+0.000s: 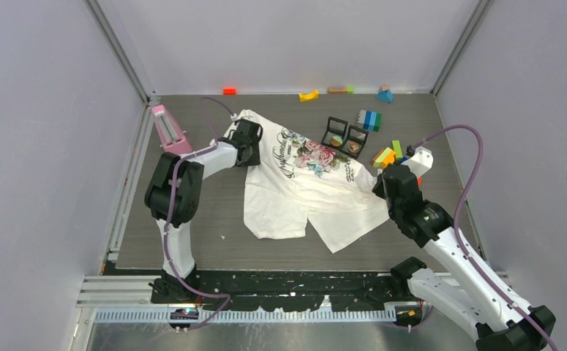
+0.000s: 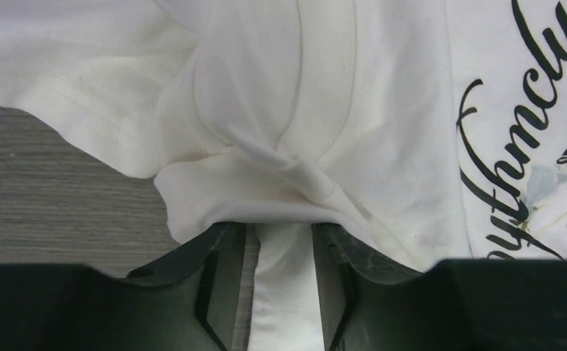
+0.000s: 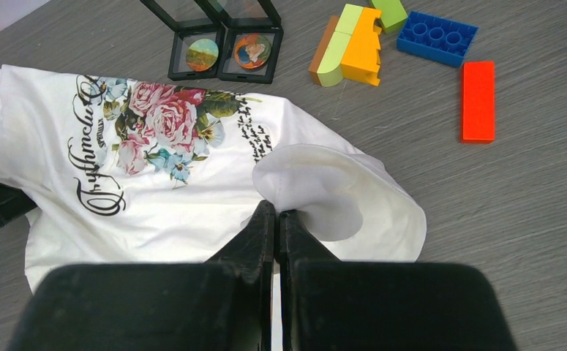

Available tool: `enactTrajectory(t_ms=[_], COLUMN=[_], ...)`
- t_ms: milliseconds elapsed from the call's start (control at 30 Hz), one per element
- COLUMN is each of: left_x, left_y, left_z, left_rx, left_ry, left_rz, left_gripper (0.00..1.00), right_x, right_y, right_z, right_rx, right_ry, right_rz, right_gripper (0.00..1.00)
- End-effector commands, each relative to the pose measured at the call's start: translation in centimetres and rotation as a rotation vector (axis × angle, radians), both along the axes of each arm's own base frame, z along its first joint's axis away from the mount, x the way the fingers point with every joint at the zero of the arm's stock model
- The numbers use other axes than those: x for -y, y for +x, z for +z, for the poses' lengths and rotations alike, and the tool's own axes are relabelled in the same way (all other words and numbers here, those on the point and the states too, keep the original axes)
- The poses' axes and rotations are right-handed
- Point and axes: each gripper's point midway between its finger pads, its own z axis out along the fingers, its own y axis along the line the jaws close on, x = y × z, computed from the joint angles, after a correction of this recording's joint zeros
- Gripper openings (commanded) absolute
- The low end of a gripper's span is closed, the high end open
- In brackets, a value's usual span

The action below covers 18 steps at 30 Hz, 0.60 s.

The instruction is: Pin the brooch onto the clothing

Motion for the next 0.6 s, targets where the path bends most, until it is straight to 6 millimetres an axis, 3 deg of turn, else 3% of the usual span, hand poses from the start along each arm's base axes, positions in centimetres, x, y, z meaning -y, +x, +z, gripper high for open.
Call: enactTrajectory(t_ms=[0,133,200,433,567], left_x=[1.5,1.6,1.0,0.4,0.8], left_y=[-1.2,-4.6,-7.1,-17.0,-21.5], left_z=[3.9,7.2,7.2,5.1,3.7], left_rx=[0.016,0.048,-0.003,-0.104,-0.146], left_ry=[-0.031,-0.023,-0.027,-0.037,-0.092], left_rz=[-0.101,-0.155,-0.153,-0.135,-0.122], left_gripper=[0.49,0.68,0.72,0.73,0.69], right_x=[0.5,0.8,0.9,1.0,1.0], right_y=[1.0,0.9,0.8,0.5,0.4], right_z=[3.4,3.7,3.8,3.6,2.9], right_rx=[0.109,0.118,0.12,0.125,0.117], right_ry=[0.03,0.017,0.013,0.007,0.015], right_rz=[-0.045,-0.05,-0.051,-0.046,-0.044], right_gripper=[0.01,0.01,0.01,0.01,0.01])
